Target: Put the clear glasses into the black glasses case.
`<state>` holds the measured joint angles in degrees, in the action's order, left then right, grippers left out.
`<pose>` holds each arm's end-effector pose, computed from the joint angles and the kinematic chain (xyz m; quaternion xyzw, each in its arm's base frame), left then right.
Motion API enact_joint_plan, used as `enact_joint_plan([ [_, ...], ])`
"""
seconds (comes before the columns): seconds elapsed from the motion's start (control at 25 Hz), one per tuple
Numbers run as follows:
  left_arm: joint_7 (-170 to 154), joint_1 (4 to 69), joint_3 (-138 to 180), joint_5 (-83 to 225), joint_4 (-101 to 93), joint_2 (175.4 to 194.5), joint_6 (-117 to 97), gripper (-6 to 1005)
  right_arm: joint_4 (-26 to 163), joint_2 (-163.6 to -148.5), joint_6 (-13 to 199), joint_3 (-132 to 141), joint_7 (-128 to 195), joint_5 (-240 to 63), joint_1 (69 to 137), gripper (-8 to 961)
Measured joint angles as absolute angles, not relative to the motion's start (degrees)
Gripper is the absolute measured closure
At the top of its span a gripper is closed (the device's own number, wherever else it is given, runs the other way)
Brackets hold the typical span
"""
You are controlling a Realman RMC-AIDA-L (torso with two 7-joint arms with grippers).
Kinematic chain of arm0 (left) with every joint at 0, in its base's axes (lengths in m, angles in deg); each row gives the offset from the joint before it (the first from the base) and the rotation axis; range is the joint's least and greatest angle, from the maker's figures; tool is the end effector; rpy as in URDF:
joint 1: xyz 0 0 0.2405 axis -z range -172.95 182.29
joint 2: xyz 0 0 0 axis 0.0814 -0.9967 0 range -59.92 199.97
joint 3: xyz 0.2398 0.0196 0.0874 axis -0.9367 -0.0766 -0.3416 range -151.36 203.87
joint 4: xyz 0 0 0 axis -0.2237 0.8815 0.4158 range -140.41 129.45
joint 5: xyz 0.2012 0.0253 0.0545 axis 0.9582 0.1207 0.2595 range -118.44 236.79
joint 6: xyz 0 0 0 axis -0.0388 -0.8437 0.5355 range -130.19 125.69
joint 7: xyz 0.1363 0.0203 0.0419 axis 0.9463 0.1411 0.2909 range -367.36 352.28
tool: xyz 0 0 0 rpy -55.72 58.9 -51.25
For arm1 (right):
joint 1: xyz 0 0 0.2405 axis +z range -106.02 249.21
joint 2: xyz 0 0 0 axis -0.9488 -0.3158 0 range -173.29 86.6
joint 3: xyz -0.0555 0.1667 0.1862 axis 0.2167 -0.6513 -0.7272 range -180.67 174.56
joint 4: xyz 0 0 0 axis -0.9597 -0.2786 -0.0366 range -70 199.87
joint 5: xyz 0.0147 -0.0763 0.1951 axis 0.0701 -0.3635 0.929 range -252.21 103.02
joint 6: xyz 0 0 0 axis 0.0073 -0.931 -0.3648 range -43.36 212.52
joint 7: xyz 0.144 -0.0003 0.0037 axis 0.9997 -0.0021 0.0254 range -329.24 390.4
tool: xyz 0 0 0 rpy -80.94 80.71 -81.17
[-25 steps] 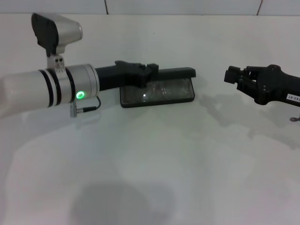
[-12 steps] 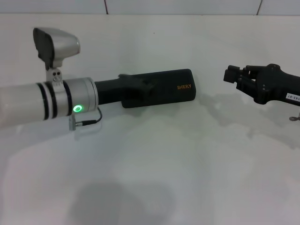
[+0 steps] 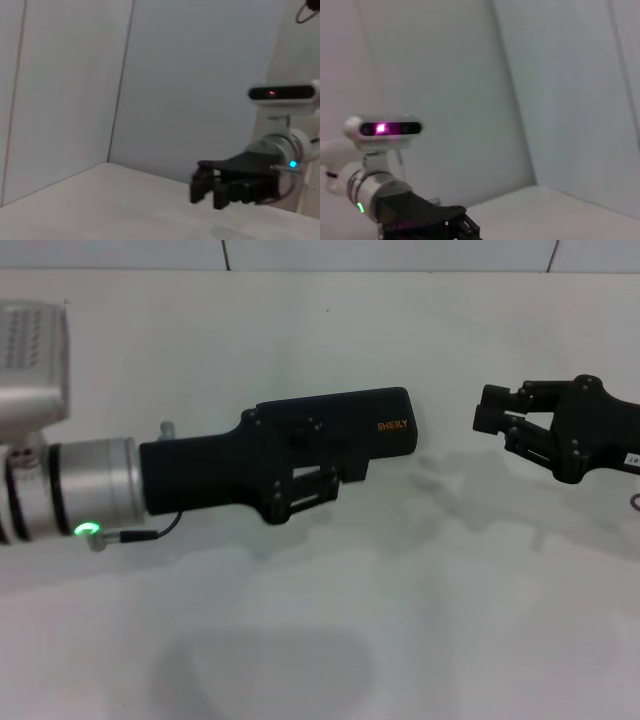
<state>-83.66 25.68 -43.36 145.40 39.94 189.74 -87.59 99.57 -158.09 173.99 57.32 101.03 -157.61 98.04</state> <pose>-0.2194 0.3030 -0.0269 -0.9339 -0.1399 -0.3164 0.0909 0.2363 0.3272 0.0122 -0.9152 0.1335 0.3547 0.1373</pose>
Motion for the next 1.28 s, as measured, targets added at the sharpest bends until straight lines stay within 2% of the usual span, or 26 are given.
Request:
enact_joint_plan([
  [0.28,-75.24,22.02,-42.73,142.19,40.7,189.7,-94.4,566,102.86,-158.66,174.71,58.12,101.77,-161.81,98.25,737],
  [0.4,-73.26,21.4,-42.73,141.23,40.47,189.66,-95.61,476,103.06,-158.86,174.83,58.6,102.11,-163.27,98.52,510],
  [0.6,-74.62,21.26,-42.73,141.9,40.06,189.13,-95.71,310,103.2,-159.12,174.28,59.99,101.55,-163.52,98.12,274],
  [0.76,-76.66,21.34,-42.74,144.14,39.98,188.76,-95.76,157,103.33,-159.11,175.3,60.28,99.7,-163.54,98.01,219],
  [1.04,-78.25,21.66,-42.74,146.92,39.61,188.43,-95.76,116,102.84,-159.21,181.58,60.9,91.57,-163.38,97.27,122],
  [1.28,-79.28,21.25,-42.74,147.5,39.55,188.24,-95.88,116,102.88,-159.12,182.34,62.22,91.14,-163.53,96.95,131],
])
